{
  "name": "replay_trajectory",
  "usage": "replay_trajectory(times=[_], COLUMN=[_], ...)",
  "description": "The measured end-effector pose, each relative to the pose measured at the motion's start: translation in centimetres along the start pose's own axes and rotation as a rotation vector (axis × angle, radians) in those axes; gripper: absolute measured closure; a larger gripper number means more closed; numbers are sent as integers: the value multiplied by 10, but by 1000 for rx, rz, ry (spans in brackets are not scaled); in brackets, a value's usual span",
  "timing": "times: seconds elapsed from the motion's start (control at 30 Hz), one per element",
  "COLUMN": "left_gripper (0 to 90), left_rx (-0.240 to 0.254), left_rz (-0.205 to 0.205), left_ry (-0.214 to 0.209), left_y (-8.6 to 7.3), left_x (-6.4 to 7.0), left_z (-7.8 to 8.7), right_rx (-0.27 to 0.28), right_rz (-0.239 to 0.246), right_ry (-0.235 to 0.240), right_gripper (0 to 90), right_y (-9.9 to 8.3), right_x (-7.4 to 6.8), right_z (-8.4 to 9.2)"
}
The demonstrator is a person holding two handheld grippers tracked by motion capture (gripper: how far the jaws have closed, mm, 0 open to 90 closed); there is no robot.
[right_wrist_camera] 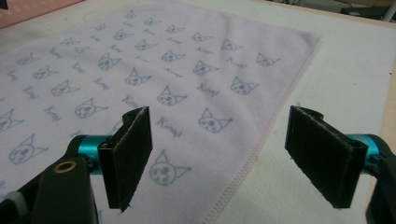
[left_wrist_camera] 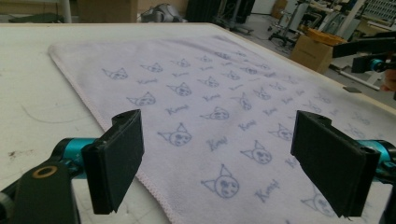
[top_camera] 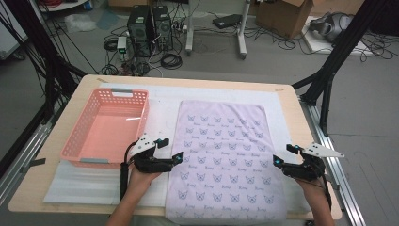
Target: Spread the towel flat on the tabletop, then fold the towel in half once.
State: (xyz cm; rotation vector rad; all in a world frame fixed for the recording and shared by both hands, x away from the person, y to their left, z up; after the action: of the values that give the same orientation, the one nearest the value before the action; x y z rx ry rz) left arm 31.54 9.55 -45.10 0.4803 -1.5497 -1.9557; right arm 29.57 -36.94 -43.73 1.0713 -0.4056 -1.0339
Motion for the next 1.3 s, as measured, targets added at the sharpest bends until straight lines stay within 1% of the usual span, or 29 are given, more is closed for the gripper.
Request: replay_trajectory(times=[0.07,0.17,0.27,0.43,0.53,0.63,0.7,0.77,0.87,0.9,0.97,1.07,1.17,1.27,1.3], left_gripper=[176,175,175,180,184,192,195,189,187,187,187,184,184,189,200], left_rx=[-9,-20,-27,-33,-40,-42,-44,-52,-44,-46,-57,-80,-100,-118,-125], left_rz=[5,5,-3,-6,-18,-8,-3,7,31,42,64,67,81,92,111], left_ry=[12,23,37,38,44,37,34,34,38,32,29,33,42,43,37], left_y=[-1,-2,-3,-3,-2,2,4,7,12,14,16,22,28,32,32], left_x=[-1,0,-1,0,-2,-3,-4,-7,-14,-17,-23,-32,-40,-47,-49], left_z=[0,0,-1,-2,-3,-6,-8,-11,-17,-20,-26,-38,-50,-62,-66], right_rx=[-4,-9,-14,-19,-26,-33,-42,-48,-49,-54,-64,-67,-81,-95,-96], right_rz=[4,-7,-6,-11,-15,-11,-19,-23,-29,-28,-38,-55,-72,-78,-81], right_ry=[-1,-1,-2,0,6,15,26,28,35,38,42,46,52,51,50], right_gripper=[213,212,212,212,211,212,212,212,212,212,212,213,212,212,212], right_y=[0,-1,-1,-3,-4,-4,-3,-2,1,2,4,9,14,22,26], right_x=[0,0,1,1,1,2,3,4,5,6,7,11,15,18,20], right_z=[-1,-2,-3,-5,-7,-11,-13,-16,-20,-22,-25,-30,-36,-43,-47])
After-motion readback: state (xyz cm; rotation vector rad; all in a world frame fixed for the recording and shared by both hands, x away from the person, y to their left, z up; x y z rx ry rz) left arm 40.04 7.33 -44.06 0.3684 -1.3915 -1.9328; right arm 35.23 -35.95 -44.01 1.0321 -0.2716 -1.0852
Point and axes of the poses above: each handheld gripper's, and its own axes: z roughly backward along the jaws, y roughly out of its top, x roughly to its right, the point moved 3 cm from there along -z, roughly forward along the jaws, and after that the axes turned 9 degrees about -z, right-handed, at the moved point
